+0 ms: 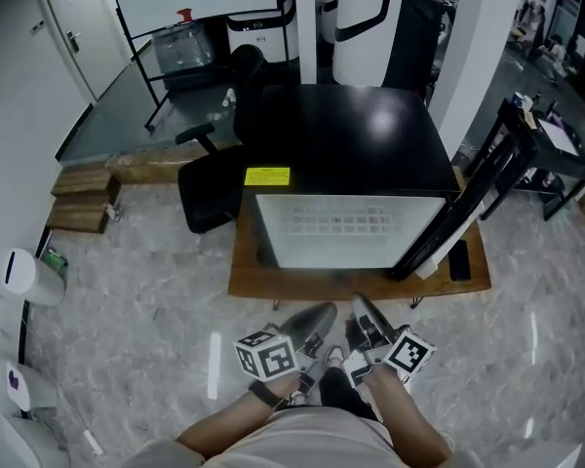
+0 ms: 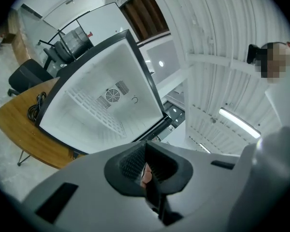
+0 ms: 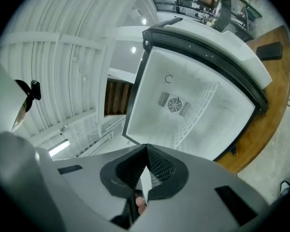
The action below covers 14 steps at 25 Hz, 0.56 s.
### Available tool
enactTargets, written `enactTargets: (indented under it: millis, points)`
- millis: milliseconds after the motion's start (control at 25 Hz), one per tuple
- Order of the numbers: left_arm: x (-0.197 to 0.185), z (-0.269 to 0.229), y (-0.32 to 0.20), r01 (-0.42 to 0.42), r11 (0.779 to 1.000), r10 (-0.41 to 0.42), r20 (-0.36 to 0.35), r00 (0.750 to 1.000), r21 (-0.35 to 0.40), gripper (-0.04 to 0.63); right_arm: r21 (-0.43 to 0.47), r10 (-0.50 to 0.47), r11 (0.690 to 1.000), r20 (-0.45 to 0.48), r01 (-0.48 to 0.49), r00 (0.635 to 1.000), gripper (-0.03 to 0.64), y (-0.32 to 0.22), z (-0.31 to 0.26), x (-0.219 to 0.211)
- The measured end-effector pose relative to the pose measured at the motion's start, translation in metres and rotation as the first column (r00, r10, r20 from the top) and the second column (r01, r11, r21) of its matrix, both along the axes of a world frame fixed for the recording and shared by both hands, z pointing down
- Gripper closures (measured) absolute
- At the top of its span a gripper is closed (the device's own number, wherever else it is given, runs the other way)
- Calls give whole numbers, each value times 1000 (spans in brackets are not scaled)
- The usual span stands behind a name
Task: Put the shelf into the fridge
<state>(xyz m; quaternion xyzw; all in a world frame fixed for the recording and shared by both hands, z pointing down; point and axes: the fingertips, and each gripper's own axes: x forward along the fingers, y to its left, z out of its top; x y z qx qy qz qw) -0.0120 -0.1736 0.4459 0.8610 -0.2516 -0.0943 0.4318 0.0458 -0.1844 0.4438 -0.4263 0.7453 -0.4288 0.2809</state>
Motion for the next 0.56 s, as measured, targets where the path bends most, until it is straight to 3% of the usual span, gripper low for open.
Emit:
enactTargets:
  millis: [240, 560]
  points:
    - [-12, -22, 16, -14, 998, 14, 2, 1000, 57, 589, 44, 2, 999, -14, -1, 1000, 595, 17, -22, -18]
    - [-27, -18, 41, -24, 998, 24, 3, 1000, 62, 589, 52, 12, 999, -15, -11, 1000, 595, 41, -21, -34]
